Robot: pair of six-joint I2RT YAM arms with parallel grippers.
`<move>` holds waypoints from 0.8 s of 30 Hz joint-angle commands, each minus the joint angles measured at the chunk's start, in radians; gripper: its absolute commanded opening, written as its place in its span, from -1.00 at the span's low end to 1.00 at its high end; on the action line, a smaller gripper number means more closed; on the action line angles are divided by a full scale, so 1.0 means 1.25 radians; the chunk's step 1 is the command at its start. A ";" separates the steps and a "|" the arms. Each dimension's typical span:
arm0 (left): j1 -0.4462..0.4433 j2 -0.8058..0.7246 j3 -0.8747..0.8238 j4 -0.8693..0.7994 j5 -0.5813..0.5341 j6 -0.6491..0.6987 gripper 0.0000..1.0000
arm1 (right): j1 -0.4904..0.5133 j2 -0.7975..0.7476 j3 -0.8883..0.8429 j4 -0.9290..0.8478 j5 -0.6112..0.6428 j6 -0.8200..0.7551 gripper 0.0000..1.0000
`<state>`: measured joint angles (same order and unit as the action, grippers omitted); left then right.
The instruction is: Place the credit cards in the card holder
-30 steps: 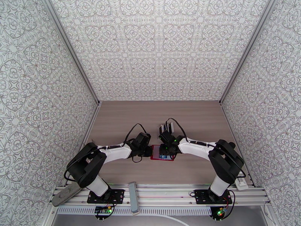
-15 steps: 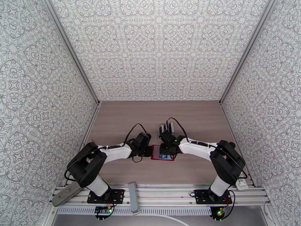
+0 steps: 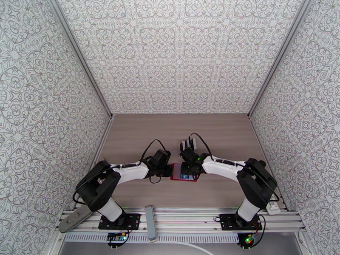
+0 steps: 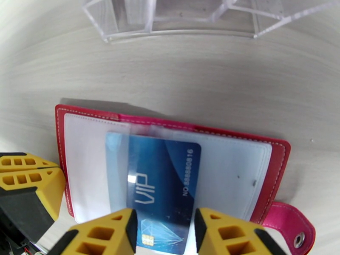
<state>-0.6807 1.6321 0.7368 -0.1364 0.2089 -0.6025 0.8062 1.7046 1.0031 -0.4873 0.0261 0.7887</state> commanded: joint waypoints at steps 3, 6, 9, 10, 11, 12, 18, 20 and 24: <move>-0.016 0.028 -0.018 -0.027 0.020 -0.008 -0.79 | 0.007 0.014 -0.009 0.001 0.001 0.011 -0.18; -0.016 0.028 -0.018 -0.029 0.019 -0.006 -0.79 | 0.007 0.016 -0.011 0.003 0.000 0.011 -0.17; -0.016 0.028 -0.019 -0.028 0.019 -0.005 -0.79 | 0.007 0.018 -0.013 0.005 0.002 0.013 -0.17; -0.016 0.028 -0.019 -0.028 0.019 -0.006 -0.79 | 0.007 0.018 -0.014 0.005 0.002 0.014 -0.18; -0.016 0.028 -0.019 -0.027 0.018 -0.006 -0.79 | 0.006 0.020 -0.015 0.007 0.000 0.013 -0.17; -0.016 0.028 -0.020 -0.027 0.018 -0.006 -0.79 | 0.006 0.022 -0.016 0.009 -0.002 0.014 -0.18; -0.015 0.028 -0.025 -0.022 0.019 -0.007 -0.79 | 0.006 0.023 -0.012 0.021 -0.017 0.014 -0.17; -0.016 0.028 -0.025 -0.021 0.019 -0.008 -0.79 | 0.007 0.024 -0.010 0.020 -0.017 0.014 -0.18; -0.016 0.028 -0.025 -0.019 0.019 -0.009 -0.79 | 0.010 0.023 -0.008 0.023 -0.022 0.014 -0.18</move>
<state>-0.6811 1.6321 0.7349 -0.1307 0.2096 -0.6025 0.8062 1.7229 1.0000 -0.4721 0.0147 0.7963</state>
